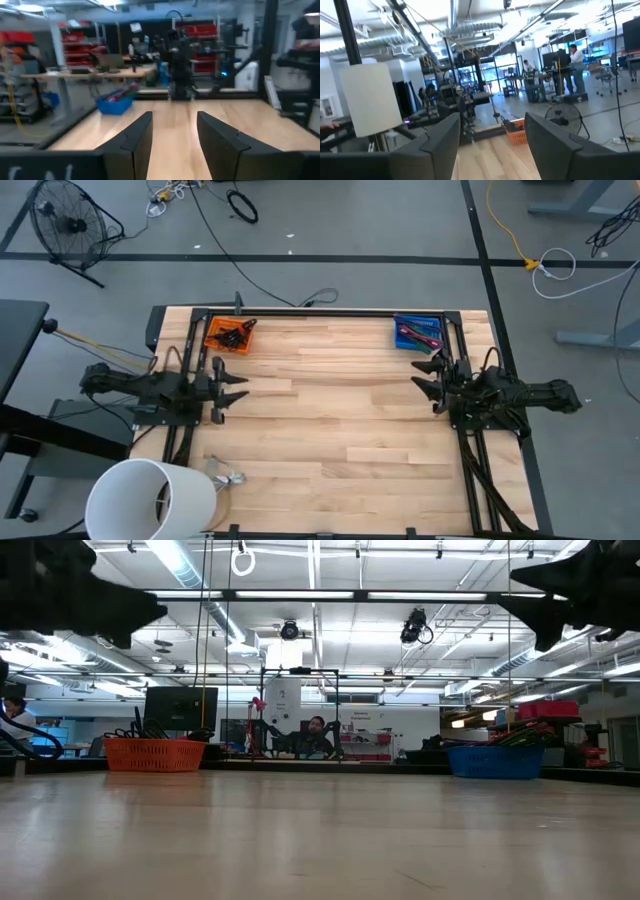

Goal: Pick & Place USB Port
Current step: Return to Home Position

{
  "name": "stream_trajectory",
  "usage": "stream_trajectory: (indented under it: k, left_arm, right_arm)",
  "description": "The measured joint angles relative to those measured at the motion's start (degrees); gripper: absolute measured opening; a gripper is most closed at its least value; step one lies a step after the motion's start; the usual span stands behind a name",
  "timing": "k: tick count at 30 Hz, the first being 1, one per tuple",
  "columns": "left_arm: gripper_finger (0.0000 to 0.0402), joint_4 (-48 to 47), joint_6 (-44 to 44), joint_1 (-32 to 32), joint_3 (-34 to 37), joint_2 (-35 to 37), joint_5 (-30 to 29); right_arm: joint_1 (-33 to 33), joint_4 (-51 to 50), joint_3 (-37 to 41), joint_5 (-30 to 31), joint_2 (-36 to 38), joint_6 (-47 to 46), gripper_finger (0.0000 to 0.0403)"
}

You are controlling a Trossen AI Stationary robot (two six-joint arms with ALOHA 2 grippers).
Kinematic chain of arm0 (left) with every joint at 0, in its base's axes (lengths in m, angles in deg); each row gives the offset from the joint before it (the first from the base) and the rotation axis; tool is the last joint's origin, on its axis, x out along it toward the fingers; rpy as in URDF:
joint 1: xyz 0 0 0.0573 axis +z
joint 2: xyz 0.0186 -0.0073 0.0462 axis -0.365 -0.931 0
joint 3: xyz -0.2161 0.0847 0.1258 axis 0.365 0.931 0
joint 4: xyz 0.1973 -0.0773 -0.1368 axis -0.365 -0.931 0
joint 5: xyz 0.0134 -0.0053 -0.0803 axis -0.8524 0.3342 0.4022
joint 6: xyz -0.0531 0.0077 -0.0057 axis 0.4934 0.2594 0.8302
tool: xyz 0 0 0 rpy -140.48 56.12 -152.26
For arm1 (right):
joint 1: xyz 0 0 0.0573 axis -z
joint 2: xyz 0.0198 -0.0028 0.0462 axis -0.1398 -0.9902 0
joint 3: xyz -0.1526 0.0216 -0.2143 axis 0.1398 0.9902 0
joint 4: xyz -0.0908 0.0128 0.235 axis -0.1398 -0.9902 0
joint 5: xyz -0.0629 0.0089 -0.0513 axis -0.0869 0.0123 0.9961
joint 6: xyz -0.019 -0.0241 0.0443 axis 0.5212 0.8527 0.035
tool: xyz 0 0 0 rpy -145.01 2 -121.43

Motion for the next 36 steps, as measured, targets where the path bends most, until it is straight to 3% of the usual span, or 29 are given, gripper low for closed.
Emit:
stream_trajectory:
  k: [3,15,19,25,29,36]
  left_arm:
    - [0.0158,4.59,0.02,1.96,0.01,-0.11,0.02]
    - [0.0158,3.31,0.01,10.04,0.03,-0.04,0.46]
    - [0.0158,3.28,0.01,11.44,0.03,-0.04,0.46]
    - [0.0158,3.25,0.01,11.94,0.03,-0.04,0.47]
    - [0.0158,3.26,0.01,11.94,0.04,-0.02,0.47]
    - [0.0158,3.27,0.01,12.36,0.05,-0.02,0.47]
  right_arm:
    - [-0.01,-0.22,0.00,0.02,-0.58,0.01,0.0223]
    - [-0.02,-0.67,0.00,-0.01,-0.87,0.17,0.0223]
    - [-0.02,-1.30,0.00,-2.64,-0.87,3.62,0.0223]
    - [-0.04,-8.32,0.00,-2.57,-0.89,11.82,0.0223]
    - [-0.04,-13.64,0.00,-1.10,-0.92,10.23,0.0223]
    - [-0.04,-14.14,0.02,-7.64,-1.16,10.88,0.0223]
